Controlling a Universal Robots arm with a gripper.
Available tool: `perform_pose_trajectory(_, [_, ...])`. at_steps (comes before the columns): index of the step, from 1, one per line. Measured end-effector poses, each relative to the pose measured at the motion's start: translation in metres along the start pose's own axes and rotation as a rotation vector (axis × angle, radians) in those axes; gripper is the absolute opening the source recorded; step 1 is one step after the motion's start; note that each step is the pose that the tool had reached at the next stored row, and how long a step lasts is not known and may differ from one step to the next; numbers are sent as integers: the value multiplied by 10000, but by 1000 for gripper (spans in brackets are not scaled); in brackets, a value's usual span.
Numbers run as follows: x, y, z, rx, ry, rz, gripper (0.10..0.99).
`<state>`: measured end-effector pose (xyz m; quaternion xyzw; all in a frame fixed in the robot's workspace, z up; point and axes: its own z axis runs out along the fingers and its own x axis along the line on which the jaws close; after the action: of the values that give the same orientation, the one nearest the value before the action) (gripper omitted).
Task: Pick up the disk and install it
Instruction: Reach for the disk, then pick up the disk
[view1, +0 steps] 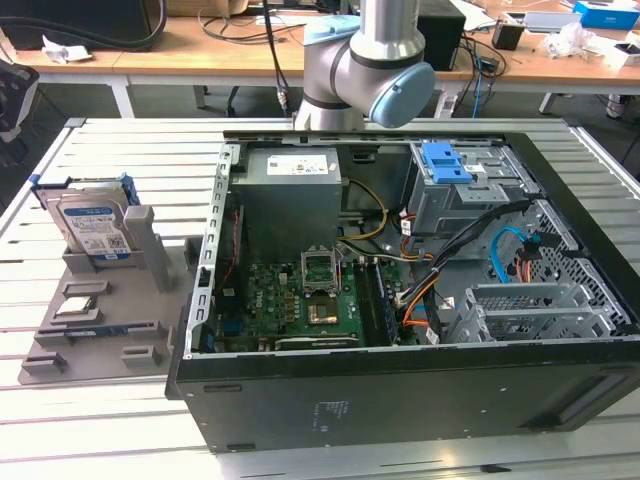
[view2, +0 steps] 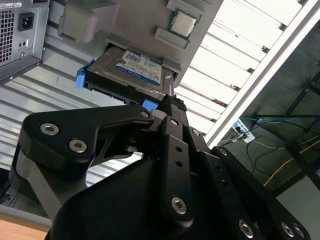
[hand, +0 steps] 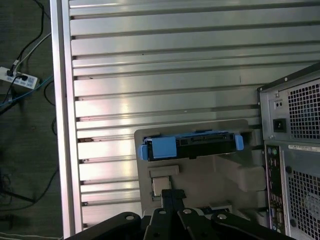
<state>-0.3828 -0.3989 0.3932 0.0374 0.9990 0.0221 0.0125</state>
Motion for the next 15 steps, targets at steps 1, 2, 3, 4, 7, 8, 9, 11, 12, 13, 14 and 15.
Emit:
perform_pose_trajectory(1, [0,0,0,-1,0,0,106])
perform_pose_trajectory(2, [0,0,0,0,1,0,106])
perform_pose_trajectory(3, [1,0,0,0,0,-8,106])
perform_pose_trajectory(4, [1,1,0,-3,5,-108,106])
perform_pose_trajectory(7, [1,0,0,-23,44,-979,106])
perform_pose_trajectory(8, [1,0,0,-31,60,-1321,106])
perform_pose_trajectory(9, [1,0,0,-40,76,-1699,106])
perform_pose_trajectory(11, [1,0,0,-50,95,-2119,106])
perform_pose_trajectory(12, [1,0,0,-60,115,-2542,106])
perform_pose_trajectory(13, [1,0,0,-70,135,-3002,106])
perform_pose_trajectory(14, [1,0,0,-77,149,-3319,106])
perform_pose_trajectory(15, [1,0,0,-85,163,-3630,106])
